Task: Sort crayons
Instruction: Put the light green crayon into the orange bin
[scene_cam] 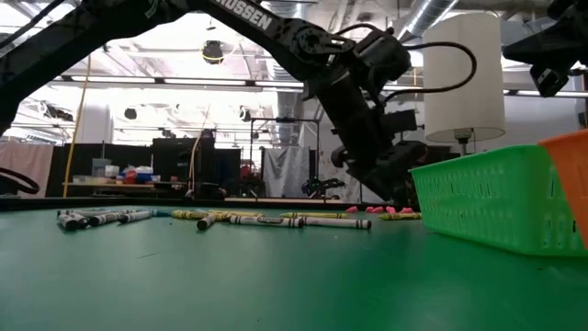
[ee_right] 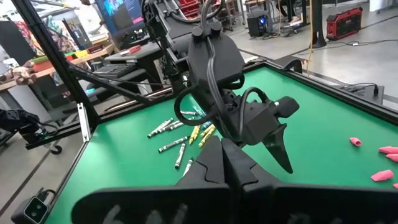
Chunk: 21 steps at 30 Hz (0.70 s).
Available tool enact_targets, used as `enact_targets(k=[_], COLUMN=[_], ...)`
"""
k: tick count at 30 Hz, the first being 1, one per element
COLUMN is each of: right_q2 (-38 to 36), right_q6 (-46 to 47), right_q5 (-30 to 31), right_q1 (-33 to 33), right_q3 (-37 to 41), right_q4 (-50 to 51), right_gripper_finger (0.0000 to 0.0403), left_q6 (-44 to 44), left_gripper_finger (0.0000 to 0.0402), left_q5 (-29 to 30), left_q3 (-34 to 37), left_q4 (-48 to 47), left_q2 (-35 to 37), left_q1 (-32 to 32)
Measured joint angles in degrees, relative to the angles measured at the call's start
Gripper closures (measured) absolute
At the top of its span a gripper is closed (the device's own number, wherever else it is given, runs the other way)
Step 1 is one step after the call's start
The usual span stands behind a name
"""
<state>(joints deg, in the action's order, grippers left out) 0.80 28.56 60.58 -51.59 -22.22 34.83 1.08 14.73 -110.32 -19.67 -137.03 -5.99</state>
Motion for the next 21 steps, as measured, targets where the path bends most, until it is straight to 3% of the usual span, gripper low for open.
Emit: enact_targets(k=[15,21], right_q2=[0.0,0.0], right_q6=[0.1,0.1], right_q5=[0.0,0.0], right_q1=[0.0,0.0], right_q3=[0.0,0.0], right_q4=[0.0,-0.1], right_gripper_finger=[0.0403,0.0403], left_q6=[2.4,3.2], left_gripper_finger=[0.022,0.0275], left_q5=[-1.4,0.1], left_q3=[-0.2,-0.2], left_q4=[0.6,-2.8], left_q2=[-3.4,-3.4], left_q1=[0.6,0.6])
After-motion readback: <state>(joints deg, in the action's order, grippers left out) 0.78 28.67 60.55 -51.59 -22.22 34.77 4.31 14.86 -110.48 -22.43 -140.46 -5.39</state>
